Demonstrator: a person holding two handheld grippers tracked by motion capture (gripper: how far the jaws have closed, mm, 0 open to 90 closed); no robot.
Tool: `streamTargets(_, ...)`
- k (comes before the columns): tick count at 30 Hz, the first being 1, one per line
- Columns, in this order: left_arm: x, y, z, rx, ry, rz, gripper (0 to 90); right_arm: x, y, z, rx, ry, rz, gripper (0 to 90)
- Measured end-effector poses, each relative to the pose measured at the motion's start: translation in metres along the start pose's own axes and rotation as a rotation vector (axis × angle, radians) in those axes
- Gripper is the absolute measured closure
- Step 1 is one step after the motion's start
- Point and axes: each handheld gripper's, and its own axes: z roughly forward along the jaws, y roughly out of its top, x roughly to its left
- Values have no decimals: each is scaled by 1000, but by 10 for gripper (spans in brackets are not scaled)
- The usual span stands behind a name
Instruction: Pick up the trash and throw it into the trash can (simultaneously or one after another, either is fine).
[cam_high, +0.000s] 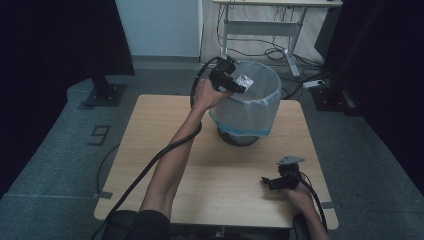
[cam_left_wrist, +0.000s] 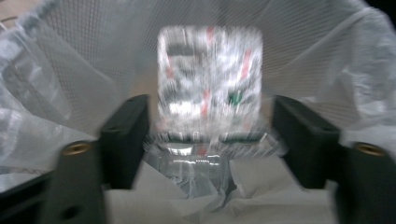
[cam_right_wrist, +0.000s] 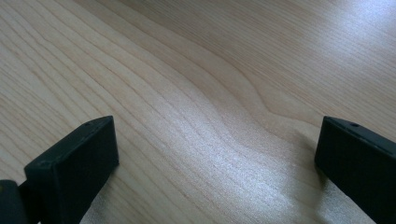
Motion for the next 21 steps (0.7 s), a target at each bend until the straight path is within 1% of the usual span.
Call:
streamTargets(2, 0, -1, 4, 10, 22, -5, 163, 0, 0, 0, 1, 1, 1, 0)
streamTargets(3, 0, -1, 4, 10, 22, -8, 124, 0, 0, 0, 1, 2, 0, 0)
streamTargets(5, 1, -1, 4, 10, 20, -15, 88, 0, 0, 0, 1, 3, -1, 0)
streamTargets(7, 1, 0, 3, 12, 12, -15, 34, 0, 0, 0, 1, 4, -1, 0)
streamTargets(8, 0, 0, 1, 8, 7, -7, 19, 0, 0, 0, 1, 4, -2, 0)
streamTargets(10, -1, 1, -4, -4, -1, -5, 1, 0, 0, 0, 0, 4, -2, 0)
streamTargets(13, -2, 2, -11, -17, -21, -2, 0, 0, 0, 0, -1, 4, -4, 0)
streamTargets(15, -4, 2, -15, -16, -19, 9, 0, 0, 0, 0, -1, 4, -4, 0)
streamTargets(17, -5, 2, -20, -18, -25, 18, 0, 0, 0, 0, -1, 4, -5, 0)
streamTargets(21, -7, 1, -30, -44, -35, 25, 0, 0, 0, 0, -1, 6, -5, 0)
